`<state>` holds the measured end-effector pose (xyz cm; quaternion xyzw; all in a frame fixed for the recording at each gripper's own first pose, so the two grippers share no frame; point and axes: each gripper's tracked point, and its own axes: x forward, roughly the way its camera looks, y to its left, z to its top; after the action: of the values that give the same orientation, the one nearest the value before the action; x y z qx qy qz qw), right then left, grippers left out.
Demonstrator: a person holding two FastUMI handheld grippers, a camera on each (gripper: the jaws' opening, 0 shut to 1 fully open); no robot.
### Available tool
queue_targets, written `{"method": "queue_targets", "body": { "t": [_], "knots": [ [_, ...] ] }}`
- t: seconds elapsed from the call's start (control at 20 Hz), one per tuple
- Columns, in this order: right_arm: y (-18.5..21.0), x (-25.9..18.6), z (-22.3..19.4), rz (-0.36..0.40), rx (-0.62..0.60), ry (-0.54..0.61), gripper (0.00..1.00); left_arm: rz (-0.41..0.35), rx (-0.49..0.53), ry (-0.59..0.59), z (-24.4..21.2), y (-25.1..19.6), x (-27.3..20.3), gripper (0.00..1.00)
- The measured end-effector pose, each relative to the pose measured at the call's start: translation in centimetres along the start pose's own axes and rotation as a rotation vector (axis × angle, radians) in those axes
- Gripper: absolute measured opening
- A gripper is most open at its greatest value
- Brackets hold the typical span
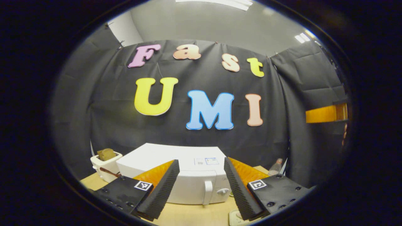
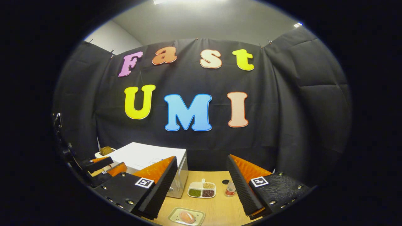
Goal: Open the microwave oven with the left hand, put the food in, and close the microwave oven.
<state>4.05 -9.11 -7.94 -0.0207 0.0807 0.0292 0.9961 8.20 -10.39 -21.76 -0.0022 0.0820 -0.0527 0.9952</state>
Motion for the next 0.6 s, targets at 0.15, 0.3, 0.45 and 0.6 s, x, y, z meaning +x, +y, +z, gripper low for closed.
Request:
{"method": "queue_targets", "body": {
  "t": [0.15,0.3,0.45,0.6],
  "knots": [
    [-1.3,-0.2,-1.5,-0.007,-0.006,0.029,0.96,-0.027,0.027,0.042,-4.1,-1.6,1.8,0.96],
    [-2.4,-0.4,-2.9,-0.018,-0.025,0.063,0.96,-0.017,0.012,0.095,-8.3,-2.0,4.0,0.97],
    [-3.2,-0.4,-2.9,-0.034,-0.004,0.056,0.96,-0.009,-0.019,0.144,-11.7,-2.1,5.8,0.96],
    [-3.3,0.0,-2.6,-0.032,-0.015,0.049,0.96,-0.012,-0.011,0.170,-13.7,-2.1,7.9,0.95]
  ]
}}
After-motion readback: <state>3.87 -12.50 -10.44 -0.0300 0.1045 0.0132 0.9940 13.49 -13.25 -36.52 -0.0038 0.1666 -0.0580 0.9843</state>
